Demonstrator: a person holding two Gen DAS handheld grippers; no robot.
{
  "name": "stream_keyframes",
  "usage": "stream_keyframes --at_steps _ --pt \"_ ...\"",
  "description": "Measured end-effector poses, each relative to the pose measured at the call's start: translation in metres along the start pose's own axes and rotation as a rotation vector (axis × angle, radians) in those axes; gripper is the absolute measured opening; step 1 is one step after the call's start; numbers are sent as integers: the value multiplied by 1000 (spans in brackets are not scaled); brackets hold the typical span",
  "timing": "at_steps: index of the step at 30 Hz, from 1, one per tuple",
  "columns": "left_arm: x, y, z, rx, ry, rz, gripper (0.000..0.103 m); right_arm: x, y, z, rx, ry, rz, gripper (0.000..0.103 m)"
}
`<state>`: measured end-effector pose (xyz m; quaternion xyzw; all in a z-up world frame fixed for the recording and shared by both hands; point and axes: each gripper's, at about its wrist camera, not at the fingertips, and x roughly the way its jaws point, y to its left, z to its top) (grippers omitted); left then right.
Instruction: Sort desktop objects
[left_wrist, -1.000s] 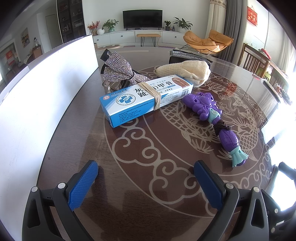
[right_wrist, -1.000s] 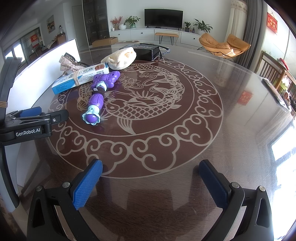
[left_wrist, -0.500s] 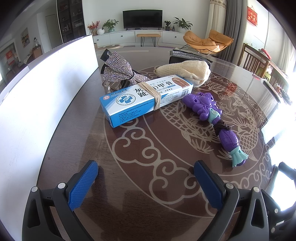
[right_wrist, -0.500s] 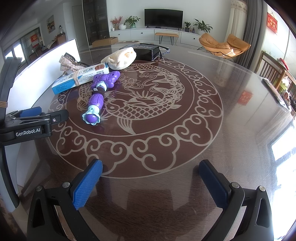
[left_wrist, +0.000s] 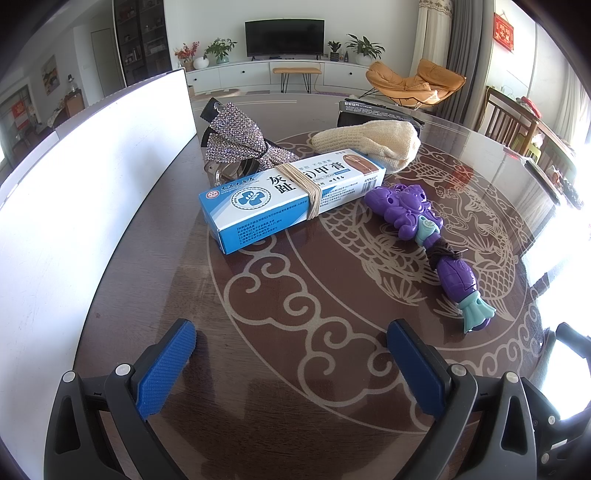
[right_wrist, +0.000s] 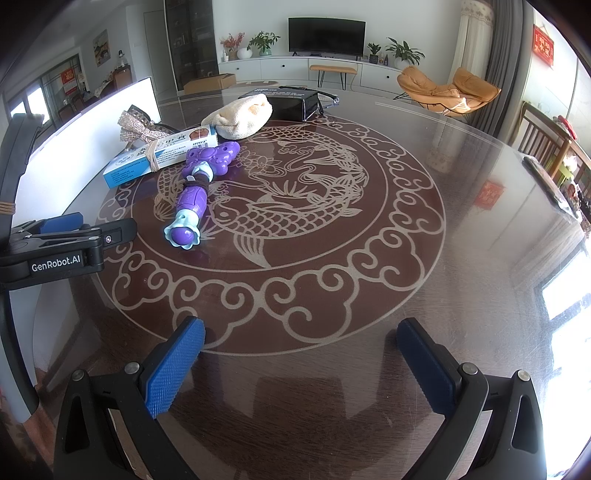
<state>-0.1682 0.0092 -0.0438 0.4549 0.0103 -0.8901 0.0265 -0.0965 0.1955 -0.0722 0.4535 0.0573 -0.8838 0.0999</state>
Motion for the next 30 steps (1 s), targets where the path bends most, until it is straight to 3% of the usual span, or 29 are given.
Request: stream_keyframes --at_steps 15,18,21,25,30 --pt "0 0 0 0 0 0 103 0 0 0 0 0 0 103" --pt "-2 0 0 30 45 -20 103 0 0 0 0 0 0 103" --pt "-15 7 -16 113 97 -74 103 0 0 0 0 0 0 103" --pt "-32 21 -41 199 69 -132 103 0 0 0 0 0 0 103" --pt "-43 38 -61 210 40 -146 103 0 0 4 -28 48 37 103"
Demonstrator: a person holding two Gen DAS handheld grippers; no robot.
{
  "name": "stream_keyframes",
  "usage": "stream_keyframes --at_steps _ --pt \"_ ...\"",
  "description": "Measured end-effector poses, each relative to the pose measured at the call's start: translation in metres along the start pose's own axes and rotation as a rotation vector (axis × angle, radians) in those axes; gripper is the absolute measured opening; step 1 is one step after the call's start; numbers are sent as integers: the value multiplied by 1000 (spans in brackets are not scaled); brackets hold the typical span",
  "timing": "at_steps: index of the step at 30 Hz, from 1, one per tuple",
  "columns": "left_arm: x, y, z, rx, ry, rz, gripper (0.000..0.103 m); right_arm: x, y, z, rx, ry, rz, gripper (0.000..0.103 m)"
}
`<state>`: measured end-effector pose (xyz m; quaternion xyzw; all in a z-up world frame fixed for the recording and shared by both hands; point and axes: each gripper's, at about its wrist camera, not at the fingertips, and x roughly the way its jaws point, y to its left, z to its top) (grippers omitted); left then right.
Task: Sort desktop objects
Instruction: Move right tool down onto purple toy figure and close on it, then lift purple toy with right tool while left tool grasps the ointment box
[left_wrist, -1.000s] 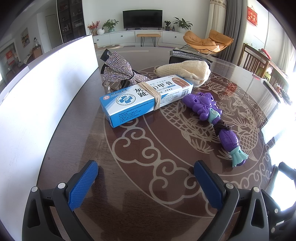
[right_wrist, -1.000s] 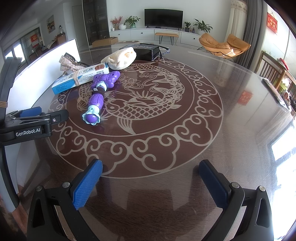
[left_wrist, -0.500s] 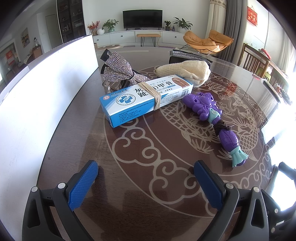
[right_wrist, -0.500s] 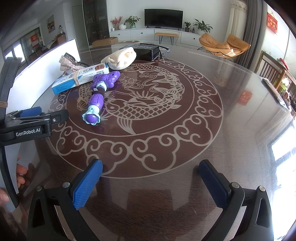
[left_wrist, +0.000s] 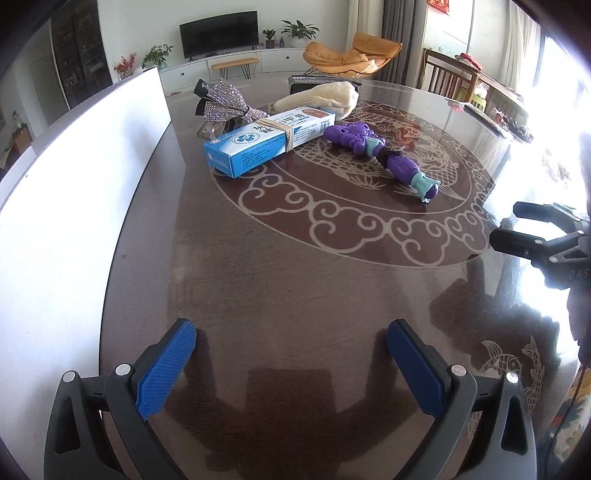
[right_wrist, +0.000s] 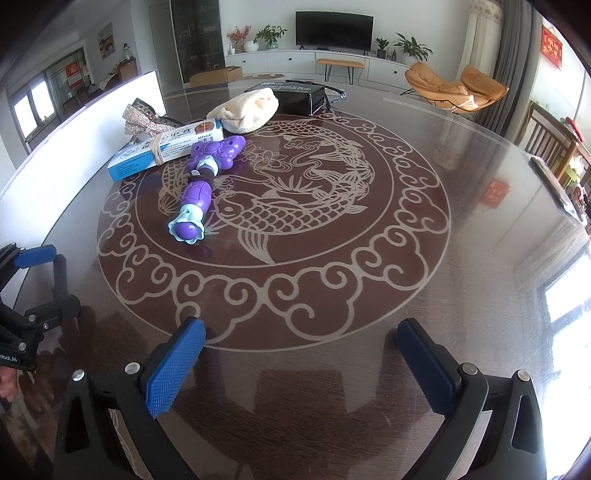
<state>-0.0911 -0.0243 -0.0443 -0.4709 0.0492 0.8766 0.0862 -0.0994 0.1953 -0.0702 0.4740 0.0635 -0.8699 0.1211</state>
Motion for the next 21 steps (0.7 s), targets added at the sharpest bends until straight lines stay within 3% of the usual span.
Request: stream_keyframes --at_steps 4,7,10,12,14,17,20,21 --pt "-2 -1 -1 -15 -9 11 103 -23 -2 16 20 -53 97 103" --pt "-1 -1 1 -18 -14 10 103 -21 14 52 8 -19 128 101" --pt "-2 -1 0 -21 -19 11 103 2 39 88 -31 54 124 84" --pt "-2 0 0 -23 -20 11 103 24 56 102 -64 123 112 57" --pt "-2 0 0 -23 -20 11 103 44 69 110 -87 176 84 51" --pt "-1 0 1 -23 -21 13 103 57 80 114 -112 168 43 49" --pt "-1 0 1 -23 -21 13 103 57 84 111 -130 138 55 22" --pt "-1 0 1 -23 -21 13 103 56 83 108 -129 134 67 22"
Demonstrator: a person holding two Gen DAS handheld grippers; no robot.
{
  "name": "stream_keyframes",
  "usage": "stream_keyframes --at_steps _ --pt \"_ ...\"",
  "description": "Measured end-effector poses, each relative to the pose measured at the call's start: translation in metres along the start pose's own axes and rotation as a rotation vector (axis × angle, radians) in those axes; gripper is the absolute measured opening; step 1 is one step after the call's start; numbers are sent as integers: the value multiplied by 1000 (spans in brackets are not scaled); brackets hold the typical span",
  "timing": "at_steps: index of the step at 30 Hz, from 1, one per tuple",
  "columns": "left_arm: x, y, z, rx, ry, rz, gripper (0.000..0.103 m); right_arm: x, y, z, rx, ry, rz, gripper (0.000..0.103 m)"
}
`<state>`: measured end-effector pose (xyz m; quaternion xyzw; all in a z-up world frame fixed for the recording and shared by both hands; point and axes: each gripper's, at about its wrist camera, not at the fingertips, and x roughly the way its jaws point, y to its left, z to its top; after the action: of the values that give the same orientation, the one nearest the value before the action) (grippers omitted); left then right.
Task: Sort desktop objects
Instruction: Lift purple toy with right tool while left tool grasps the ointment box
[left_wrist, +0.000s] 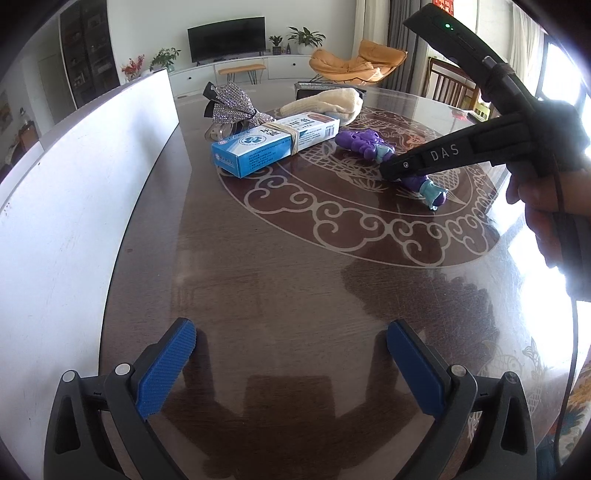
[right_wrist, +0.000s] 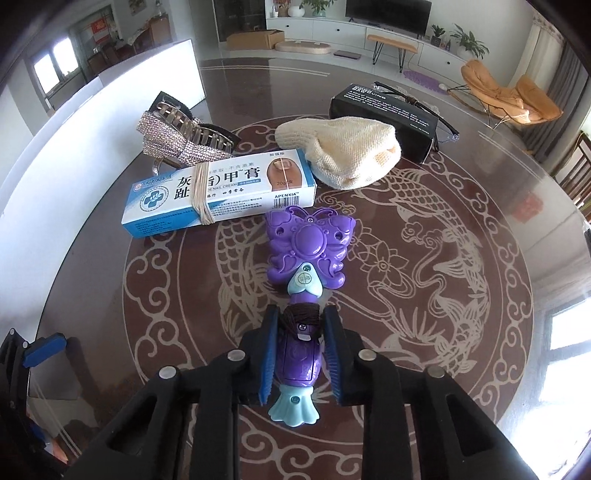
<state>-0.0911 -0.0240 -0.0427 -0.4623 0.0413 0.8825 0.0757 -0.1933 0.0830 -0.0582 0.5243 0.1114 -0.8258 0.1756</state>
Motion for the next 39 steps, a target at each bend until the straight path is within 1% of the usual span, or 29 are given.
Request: stream_keyframes --at_steps 3,5,6,8,9,10,12,14,17,18,21,22,24,26,28,29,30,31,32,33,36,38,39 --pt "0 0 0 -1 0 0 103 -8 -3 -22 -2 -30 2 22" --pt "0 -1 1 2 6 3 103 -19 -5 -49 -12 -54 5 22" --pt "2 -1 4 10 23 -2 103 -26 -5 -64 -25 -65 -6 22" --pt "11 -1 20 31 81 -14 103 -39 -5 -95 -47 -88 -26 22" --pt "16 1 30 35 96 -13 103 -45 -6 -109 -49 -97 -23 22" --pt "18 2 41 42 88 -9 103 -51 -7 -121 -47 -106 -21 22" --pt "21 5 67 73 35 15 103 -60 -11 -138 -33 -118 -14 22" --pt "27 8 93 88 4 39 103 -65 -15 -149 -11 -126 -2 23" --pt "41 18 125 82 -1 19 103 -70 -16 -152 0 -142 0 23" --pt "47 20 133 81 -4 17 103 -69 -15 -153 -1 -150 -3 23" --pt "67 23 148 102 6 49 103 -70 -16 -154 18 -178 7 23" --pt "76 23 149 112 25 55 103 -70 -18 -154 32 -186 17 23" --pt "95 19 148 130 82 42 103 -70 -22 -155 59 -204 40 23" --pt "96 19 148 118 58 -27 103 -71 -24 -157 76 -222 55 23" --pt "94 18 144 106 46 -62 83 -71 -24 -160 79 -243 59 23" --pt "88 17 142 104 25 -66 63 -71 -24 -162 78 -254 60 23" --pt "83 16 139 106 20 -68 51 -71 -25 -162 82 -254 62 23" --pt "78 14 135 103 21 -72 46 -72 -25 -162 86 -256 64 23" --pt "73 12 128 101 17 -78 44 -72 -26 -162 93 -258 69 23" --pt "67 10 120 97 15 -72 44 -72 -27 -163 99 -259 74 23" --pt "39 2 82 95 21 -81 44 -72 -29 -162 109 -261 87 23" --pt "24 -8 56 117 40 -89 45 -72 -31 -164 119 -267 92 23" --pt "18 -13 46 135 49 -87 48 -72 -31 -164 123 -270 93 23"
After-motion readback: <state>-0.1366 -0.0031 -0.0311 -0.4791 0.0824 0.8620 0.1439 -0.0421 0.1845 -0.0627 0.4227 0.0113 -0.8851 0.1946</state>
